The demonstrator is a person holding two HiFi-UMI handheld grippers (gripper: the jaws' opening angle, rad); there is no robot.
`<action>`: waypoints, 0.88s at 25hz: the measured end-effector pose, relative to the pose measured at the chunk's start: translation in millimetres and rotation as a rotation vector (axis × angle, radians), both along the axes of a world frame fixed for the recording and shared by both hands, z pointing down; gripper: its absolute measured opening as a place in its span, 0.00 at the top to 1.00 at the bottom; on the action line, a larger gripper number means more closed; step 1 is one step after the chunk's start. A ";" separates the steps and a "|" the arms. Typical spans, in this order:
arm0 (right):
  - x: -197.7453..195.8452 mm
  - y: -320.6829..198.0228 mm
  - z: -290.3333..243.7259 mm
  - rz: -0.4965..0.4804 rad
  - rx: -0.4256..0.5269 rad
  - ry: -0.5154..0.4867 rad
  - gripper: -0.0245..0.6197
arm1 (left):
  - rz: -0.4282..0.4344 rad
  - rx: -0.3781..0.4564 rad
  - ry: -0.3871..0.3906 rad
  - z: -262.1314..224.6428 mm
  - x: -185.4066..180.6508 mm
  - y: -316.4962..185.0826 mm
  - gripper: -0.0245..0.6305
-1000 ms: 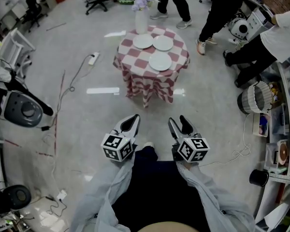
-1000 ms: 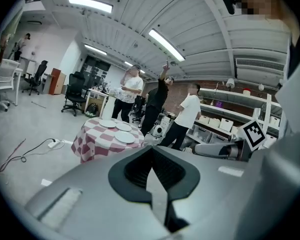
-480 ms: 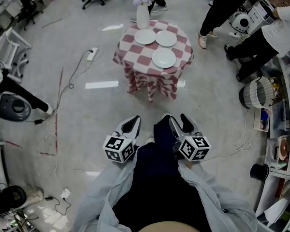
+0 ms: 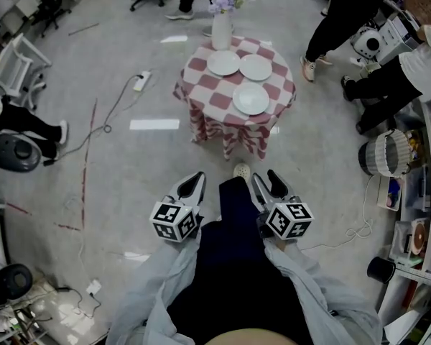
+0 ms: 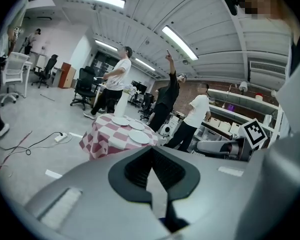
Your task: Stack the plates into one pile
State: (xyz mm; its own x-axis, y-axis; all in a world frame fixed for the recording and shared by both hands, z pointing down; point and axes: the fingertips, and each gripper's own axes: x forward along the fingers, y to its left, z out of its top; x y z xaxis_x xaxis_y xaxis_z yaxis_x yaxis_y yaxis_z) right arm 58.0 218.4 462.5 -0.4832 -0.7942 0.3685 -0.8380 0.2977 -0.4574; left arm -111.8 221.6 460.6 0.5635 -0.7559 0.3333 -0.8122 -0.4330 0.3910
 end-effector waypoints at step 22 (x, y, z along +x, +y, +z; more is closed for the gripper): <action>57.4 -252.6 -15.7 -0.055 0.050 -0.017 0.62 | -0.054 0.084 -0.032 -27.0 40.1 -244.2 0.94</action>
